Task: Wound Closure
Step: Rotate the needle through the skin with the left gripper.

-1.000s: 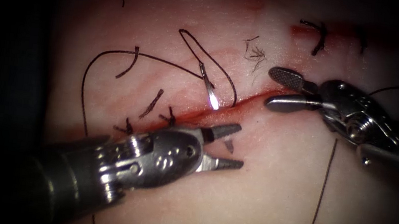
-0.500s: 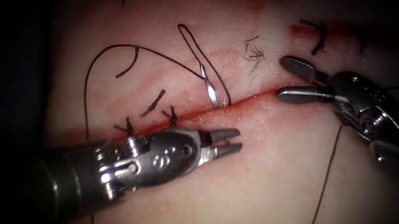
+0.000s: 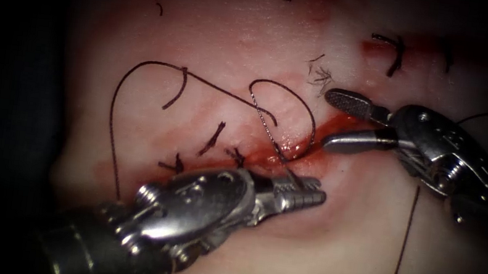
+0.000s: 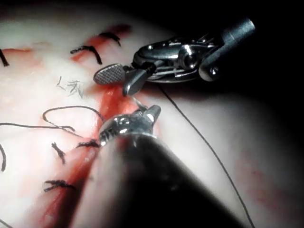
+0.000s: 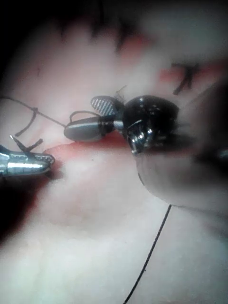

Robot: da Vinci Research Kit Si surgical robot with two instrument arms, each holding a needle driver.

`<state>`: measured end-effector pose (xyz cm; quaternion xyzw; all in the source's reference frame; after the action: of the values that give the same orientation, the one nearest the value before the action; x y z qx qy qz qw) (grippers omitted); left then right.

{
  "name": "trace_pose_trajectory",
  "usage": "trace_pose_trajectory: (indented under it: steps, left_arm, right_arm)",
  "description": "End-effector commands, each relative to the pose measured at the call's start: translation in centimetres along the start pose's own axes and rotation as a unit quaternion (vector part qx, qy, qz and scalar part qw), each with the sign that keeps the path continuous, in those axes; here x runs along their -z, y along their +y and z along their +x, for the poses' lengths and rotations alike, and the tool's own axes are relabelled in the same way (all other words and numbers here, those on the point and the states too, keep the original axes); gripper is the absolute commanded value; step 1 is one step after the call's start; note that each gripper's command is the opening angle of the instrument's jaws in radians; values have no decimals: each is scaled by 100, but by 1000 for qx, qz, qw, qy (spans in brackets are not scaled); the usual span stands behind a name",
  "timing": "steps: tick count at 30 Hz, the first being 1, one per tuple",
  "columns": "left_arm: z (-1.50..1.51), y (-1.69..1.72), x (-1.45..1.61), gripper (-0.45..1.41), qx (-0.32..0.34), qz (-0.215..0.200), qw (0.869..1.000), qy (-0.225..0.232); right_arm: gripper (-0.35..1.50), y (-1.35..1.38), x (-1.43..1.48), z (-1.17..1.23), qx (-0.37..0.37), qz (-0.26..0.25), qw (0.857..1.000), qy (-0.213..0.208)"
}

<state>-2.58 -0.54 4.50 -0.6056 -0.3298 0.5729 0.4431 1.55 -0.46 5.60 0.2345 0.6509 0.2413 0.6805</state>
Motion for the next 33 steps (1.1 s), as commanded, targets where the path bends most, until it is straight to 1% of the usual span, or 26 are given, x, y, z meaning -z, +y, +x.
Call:
trace_pose_trajectory:
  steps: [1,5,8,11,13,16,17,18,21,22,24,26,29,33]
  left_arm:
    - [3,-2,-5,-35,14,-8,1000,1]
    - [6,5,4,-35,62,-43,997,13]
    - [6,13,22,-35,97,-82,992,17]
    - [5,20,32,-35,119,-103,987,17]
    - [12,31,38,-35,154,-143,977,41]
    - [22,42,41,-35,164,-166,971,56]
    - [22,42,41,-35,164,-166,971,56]
    - [35,56,47,-35,173,-177,967,55]
    - [44,68,52,-35,177,-184,966,50]
    - [52,76,57,-35,166,-188,967,48]
    - [58,84,61,-35,160,-195,967,46]
    - [60,87,63,-35,156,-197,967,45]
    - [66,98,68,-35,148,-207,966,39]
    - [75,114,68,-35,137,-214,967,37]
  right_arm:
    - [61,0,-7,-3,15,15,1000,-2]
    - [58,-10,-5,-2,72,49,996,-10]
    - [56,-18,-3,0,110,90,989,-42]
    - [56,-26,-5,3,127,105,985,-43]
    - [56,-33,-13,6,150,116,981,-43]
    - [56,-37,-24,5,169,120,977,-49]
    - [56,-37,-24,5,169,120,977,-49]
    - [58,-39,-35,1,186,123,973,-56]
    - [58,-38,-45,-5,202,124,969,-70]
    - [58,-36,-48,-11,214,123,966,-82]
    - [58,-34,-49,-17,220,123,963,-94]
    - [58,-34,-49,-19,221,123,963,-97]
    - [58,-27,-51,-27,234,120,958,-116]
    - [60,-19,-62,-39,243,112,951,-158]
